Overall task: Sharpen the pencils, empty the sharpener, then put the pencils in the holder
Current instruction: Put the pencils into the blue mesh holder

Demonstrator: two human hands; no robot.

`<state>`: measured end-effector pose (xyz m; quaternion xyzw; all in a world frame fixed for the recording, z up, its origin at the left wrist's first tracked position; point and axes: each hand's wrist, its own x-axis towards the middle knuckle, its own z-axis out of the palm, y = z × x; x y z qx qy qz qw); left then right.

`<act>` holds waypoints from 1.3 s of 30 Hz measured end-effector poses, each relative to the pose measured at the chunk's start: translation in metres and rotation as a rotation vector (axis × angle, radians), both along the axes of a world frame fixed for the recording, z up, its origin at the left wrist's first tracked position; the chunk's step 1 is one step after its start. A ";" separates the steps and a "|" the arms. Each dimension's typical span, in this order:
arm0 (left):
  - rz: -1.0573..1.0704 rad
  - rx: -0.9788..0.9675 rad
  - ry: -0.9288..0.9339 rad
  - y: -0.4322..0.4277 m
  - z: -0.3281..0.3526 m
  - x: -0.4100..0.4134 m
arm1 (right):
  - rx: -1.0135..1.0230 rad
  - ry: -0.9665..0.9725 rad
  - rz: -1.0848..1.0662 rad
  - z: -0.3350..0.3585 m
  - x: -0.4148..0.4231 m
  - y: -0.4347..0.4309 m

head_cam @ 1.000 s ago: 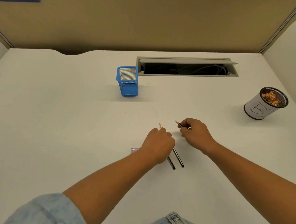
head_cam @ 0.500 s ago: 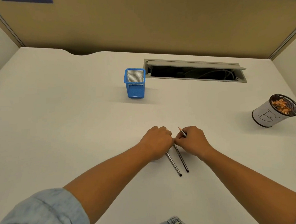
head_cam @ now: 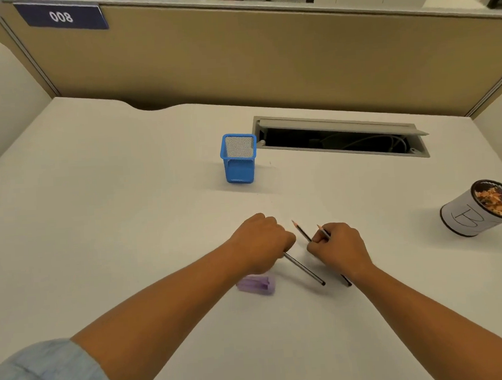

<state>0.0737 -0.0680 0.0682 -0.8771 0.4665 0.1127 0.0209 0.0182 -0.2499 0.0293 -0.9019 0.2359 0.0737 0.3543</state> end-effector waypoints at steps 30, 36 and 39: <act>0.714 -0.454 -0.095 0.044 0.055 0.142 | 0.154 -0.623 0.180 0.092 0.161 0.047; 0.725 -0.359 -0.117 0.043 0.036 0.147 | 0.028 -0.556 0.220 0.074 0.170 0.053; 0.733 -0.334 -0.088 0.042 0.030 0.148 | -0.026 -0.508 0.246 0.068 0.175 0.055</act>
